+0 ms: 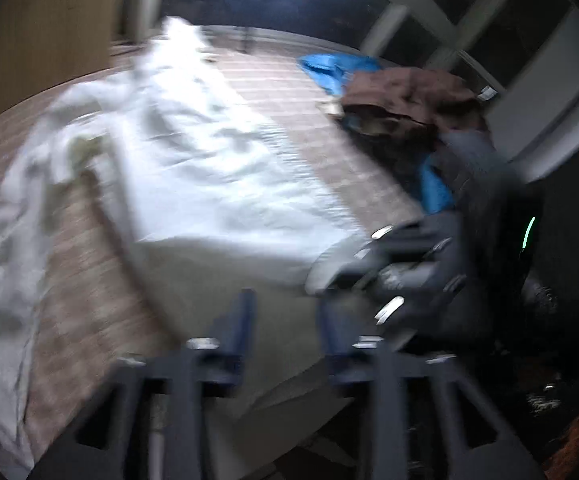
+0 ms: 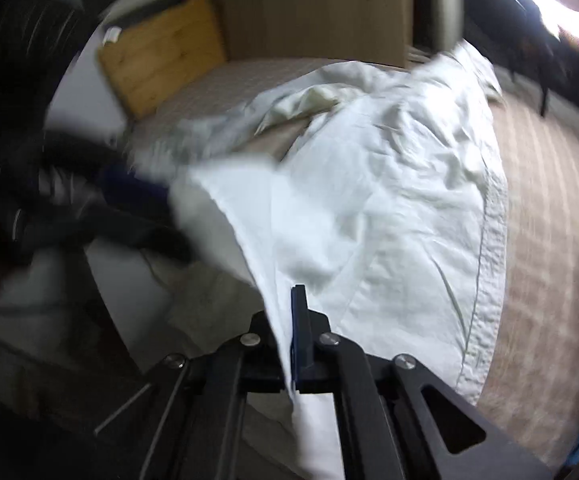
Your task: Fold clothes
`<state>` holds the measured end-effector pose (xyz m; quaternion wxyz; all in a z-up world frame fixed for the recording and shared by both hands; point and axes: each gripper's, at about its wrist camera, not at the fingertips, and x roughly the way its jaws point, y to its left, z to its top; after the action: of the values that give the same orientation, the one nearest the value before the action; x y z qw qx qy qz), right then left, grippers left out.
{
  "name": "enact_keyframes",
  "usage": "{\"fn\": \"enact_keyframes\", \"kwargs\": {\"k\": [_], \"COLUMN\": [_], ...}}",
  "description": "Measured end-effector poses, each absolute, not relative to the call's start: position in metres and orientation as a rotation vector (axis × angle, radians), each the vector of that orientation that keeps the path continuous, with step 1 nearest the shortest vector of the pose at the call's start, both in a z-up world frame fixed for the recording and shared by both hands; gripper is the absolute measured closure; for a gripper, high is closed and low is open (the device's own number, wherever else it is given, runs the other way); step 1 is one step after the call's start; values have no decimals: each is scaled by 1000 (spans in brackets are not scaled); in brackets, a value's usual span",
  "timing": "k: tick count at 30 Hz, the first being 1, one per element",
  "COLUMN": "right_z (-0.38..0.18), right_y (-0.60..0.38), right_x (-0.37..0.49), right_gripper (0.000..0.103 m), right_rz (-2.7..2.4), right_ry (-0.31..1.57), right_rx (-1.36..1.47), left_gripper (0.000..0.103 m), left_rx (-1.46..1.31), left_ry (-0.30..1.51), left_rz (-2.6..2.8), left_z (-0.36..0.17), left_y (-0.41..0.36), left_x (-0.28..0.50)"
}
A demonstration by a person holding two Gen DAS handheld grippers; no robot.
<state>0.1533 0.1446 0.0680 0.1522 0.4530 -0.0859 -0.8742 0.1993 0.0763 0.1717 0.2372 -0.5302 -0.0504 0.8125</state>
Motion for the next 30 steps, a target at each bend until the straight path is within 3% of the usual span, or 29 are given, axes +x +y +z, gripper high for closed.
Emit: {"fn": "enact_keyframes", "kwargs": {"k": [6, 14, 15, 16, 17, 21, 26, 28, 30], "right_z": [88, 95, 96, 97, 98, 100, 110, 114, 115], "right_y": [178, 198, 200, 201, 200, 199, 190, 185, 184], "right_x": [153, 150, 151, 153, 153, 153, 151, 151, 150], "right_gripper": [101, 101, 101, 101, 101, 101, 101, 101, 101], "right_rz": [-2487, -2402, -2397, -2402, -2406, -2411, -2391, -2390, -2385], "right_ry": [-555, -849, -866, -863, -859, -862, -831, -805, -797], "right_rx": [1220, 1171, 1166, 1164, 1163, 1154, 1136, 1134, 1143], "left_gripper": [59, 59, 69, 87, 93, 100, 98, 83, 80], "left_rx": [-1667, -1671, -1681, -1680, -1671, -1644, -1646, -1610, -1583], "left_ry": [-306, -223, -203, -194, -211, -328, -372, -356, -301], "left_rz": [2257, 2327, 2326, 2313, 2301, 2272, 2286, 2337, 2413], "left_z": [114, 102, 98, 96, 95, 96, 105, 118, 131], "left_y": [47, 75, 77, 78, 77, 64, 46, 33, 19], "left_x": [227, 224, 222, 220, 220, 219, 225, 223, 212]}}
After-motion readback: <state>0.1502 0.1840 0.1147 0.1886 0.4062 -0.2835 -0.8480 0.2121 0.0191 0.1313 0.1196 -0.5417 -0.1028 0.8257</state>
